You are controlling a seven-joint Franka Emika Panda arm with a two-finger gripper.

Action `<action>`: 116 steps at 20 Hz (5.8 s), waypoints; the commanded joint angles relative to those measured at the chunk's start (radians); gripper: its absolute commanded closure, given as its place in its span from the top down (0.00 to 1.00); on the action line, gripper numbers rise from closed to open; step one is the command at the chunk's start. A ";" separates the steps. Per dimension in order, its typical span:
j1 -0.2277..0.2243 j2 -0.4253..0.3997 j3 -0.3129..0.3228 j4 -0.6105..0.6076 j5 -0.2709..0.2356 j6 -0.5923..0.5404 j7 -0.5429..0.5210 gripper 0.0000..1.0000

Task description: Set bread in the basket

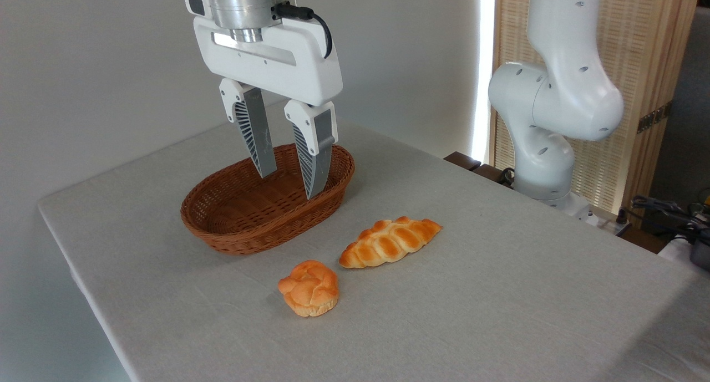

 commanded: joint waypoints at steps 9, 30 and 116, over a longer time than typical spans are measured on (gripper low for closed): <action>0.001 0.008 0.001 0.016 -0.009 0.002 -0.009 1.00; -0.008 0.008 -0.010 0.005 -0.007 0.002 -0.007 1.00; -0.088 -0.009 -0.043 -0.313 0.094 0.334 0.172 0.23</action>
